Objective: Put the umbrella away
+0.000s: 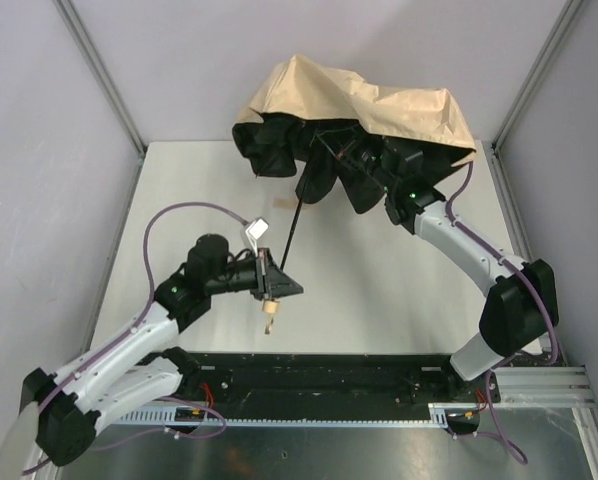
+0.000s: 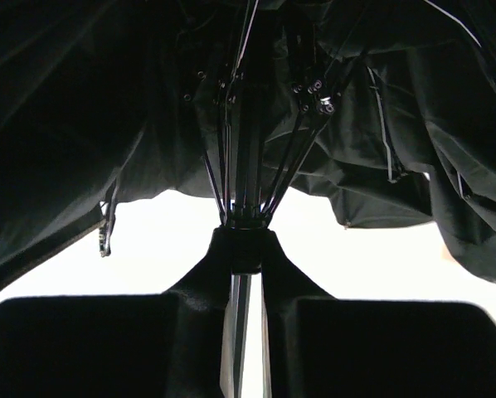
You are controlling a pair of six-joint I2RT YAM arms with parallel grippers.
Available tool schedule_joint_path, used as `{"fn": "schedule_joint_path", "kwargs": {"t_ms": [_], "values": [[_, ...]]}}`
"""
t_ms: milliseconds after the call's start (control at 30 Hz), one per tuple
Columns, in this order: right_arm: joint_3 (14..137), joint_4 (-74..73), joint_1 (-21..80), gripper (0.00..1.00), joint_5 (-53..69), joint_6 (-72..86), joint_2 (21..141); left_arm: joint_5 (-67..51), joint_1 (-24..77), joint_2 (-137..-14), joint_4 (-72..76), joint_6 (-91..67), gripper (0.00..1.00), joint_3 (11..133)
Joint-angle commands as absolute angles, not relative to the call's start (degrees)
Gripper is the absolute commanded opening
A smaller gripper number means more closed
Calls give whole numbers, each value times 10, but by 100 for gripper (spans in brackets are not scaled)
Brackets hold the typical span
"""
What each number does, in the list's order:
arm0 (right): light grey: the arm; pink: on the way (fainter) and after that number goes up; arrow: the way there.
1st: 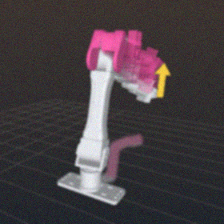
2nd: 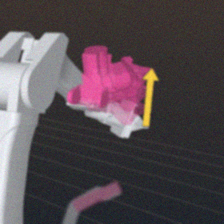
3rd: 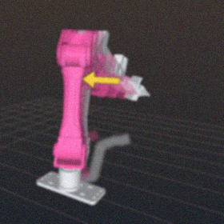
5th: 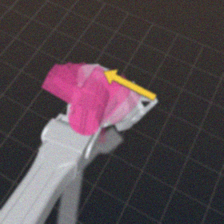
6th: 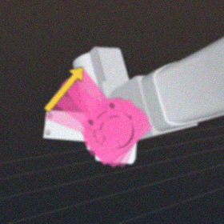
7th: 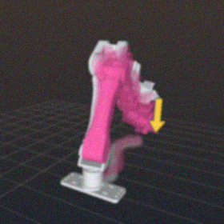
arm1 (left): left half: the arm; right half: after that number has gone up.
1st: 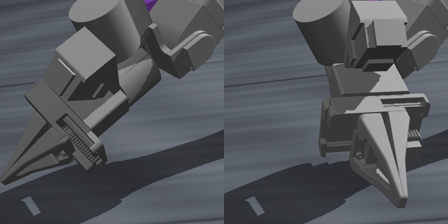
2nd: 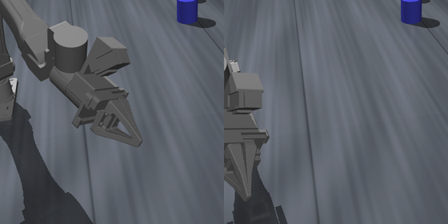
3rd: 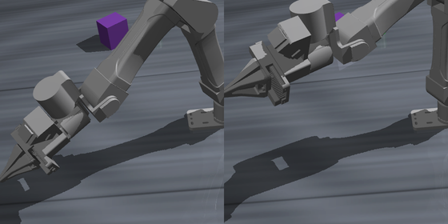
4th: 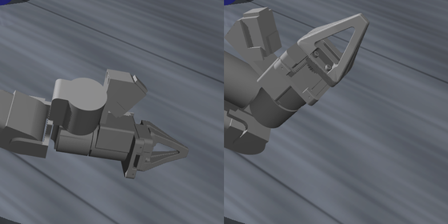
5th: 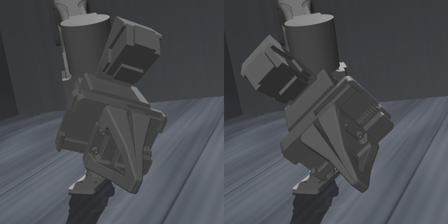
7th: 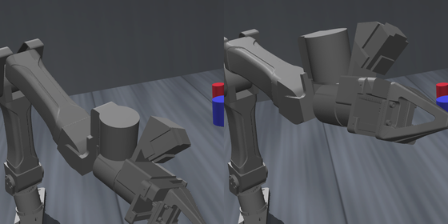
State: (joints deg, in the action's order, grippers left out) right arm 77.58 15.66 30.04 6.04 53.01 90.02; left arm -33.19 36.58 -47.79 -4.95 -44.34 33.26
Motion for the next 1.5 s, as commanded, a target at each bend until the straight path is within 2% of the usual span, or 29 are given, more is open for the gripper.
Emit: {"fn": "schedule_joint_path", "kwargs": {"t_ms": [0,100,200,400,533,767,833,967,1133,1267,1467], "values": [[750,122,359,0,79,490,878,-305,319,-551,15,-397,0,464],[626,202,437,0,42,564,842,-316,314,-600,23,-383,0,494],[541,248,483,0,-17,610,809,-324,313,-601,46,-389,0,463],[523,250,488,0,-59,596,798,-327,325,-560,87,-432,0,368],[525,271,458,0,-36,597,817,-317,328,-515,90,-445,0,321],[526,307,452,0,-27,595,826,-329,328,-487,91,-432,0,299],[528,321,455,6,-20,596,834,-327,328,-486,91,-426,0,300],[532,325,460,26,-12,604,853,-322,328,-487,91,-420,0,306],[559,318,468,45,-19,588,882,-318,329,-487,90,-423,0,299],[573,327,471,51,-41,570,899,-319,329,-482,90,-423,0,291],[609,330,464,52,-15,557,924,-309,329,-467,87,-413,0,284]]}}
